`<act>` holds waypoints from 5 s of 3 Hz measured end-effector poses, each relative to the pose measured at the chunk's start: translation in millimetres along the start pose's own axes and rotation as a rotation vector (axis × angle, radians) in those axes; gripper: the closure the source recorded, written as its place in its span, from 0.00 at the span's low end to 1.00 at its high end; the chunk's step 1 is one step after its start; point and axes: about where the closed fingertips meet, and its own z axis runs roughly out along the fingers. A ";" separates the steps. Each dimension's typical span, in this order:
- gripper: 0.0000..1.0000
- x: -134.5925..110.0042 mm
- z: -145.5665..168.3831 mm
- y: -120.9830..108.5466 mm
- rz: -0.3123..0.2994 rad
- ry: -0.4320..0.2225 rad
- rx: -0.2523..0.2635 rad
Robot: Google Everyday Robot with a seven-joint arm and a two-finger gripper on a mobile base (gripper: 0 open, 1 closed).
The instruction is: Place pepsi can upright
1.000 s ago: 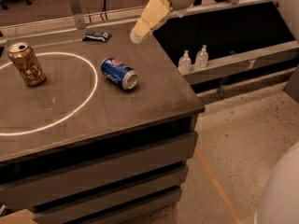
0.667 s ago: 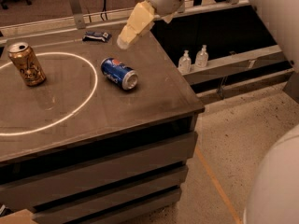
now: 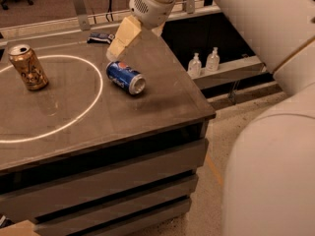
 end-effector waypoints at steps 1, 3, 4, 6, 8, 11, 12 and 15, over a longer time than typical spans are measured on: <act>0.00 -10.4 23.8 2.5 -0.009 0.039 -0.005; 0.00 -18.9 67.8 -7.3 0.031 0.101 -0.011; 0.00 -25.1 81.7 -7.5 0.027 0.122 0.000; 0.00 -27.7 102.6 -1.8 0.014 0.161 0.002; 0.25 -16.7 118.3 -3.6 0.024 0.197 -0.007; 0.94 -18.9 105.3 3.0 -0.047 0.165 -0.014; 1.00 -29.8 67.9 8.2 -0.097 0.049 -0.018; 1.00 -40.9 0.5 61.8 -0.229 -0.659 -0.267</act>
Offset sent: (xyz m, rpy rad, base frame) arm 0.0266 0.0419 -0.0579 -0.0890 0.1011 -0.0036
